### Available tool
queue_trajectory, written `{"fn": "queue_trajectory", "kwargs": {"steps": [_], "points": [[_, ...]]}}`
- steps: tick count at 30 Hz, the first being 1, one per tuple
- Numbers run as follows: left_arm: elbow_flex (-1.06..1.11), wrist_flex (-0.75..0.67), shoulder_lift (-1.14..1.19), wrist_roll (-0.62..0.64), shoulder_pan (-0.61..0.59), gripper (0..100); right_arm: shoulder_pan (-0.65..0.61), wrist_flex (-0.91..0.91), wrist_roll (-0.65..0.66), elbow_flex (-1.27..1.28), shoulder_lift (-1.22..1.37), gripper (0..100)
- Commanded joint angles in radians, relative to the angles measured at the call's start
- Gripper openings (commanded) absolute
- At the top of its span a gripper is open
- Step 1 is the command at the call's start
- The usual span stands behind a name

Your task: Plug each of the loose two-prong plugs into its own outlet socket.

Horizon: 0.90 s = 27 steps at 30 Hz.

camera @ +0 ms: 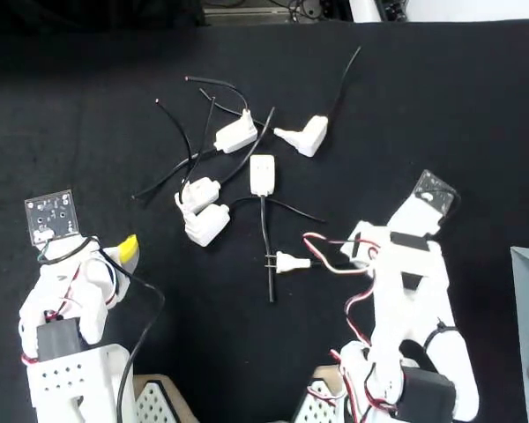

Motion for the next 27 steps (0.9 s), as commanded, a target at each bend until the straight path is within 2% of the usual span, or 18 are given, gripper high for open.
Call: {"fn": "queue_trajectory", "kwargs": {"steps": [1,5,11,19,22,27], "points": [[-0.004,-0.003,-0.006,-0.006,-0.01,30,-0.009,-0.023,-0.014,0.004,-0.028,24.3],[-0.004,-0.002,-0.006,-0.006,-0.01,30,-0.006,-0.023,-0.044,0.002,-0.028,23.4],[-0.004,0.002,-0.006,-0.008,-0.01,30,-0.011,-0.023,-0.048,-0.002,-0.028,8.7],[-0.004,0.002,-0.006,-0.008,-0.01,30,-0.005,-0.012,-0.046,-0.028,-0.038,7.2],[-0.004,0.002,-0.006,-0.008,-0.01,30,-0.002,-0.012,0.011,-0.079,-0.038,1.2],[-0.004,0.002,-0.006,-0.008,-0.01,30,0.035,-0.014,0.118,-0.179,-0.033,2.1]]}}
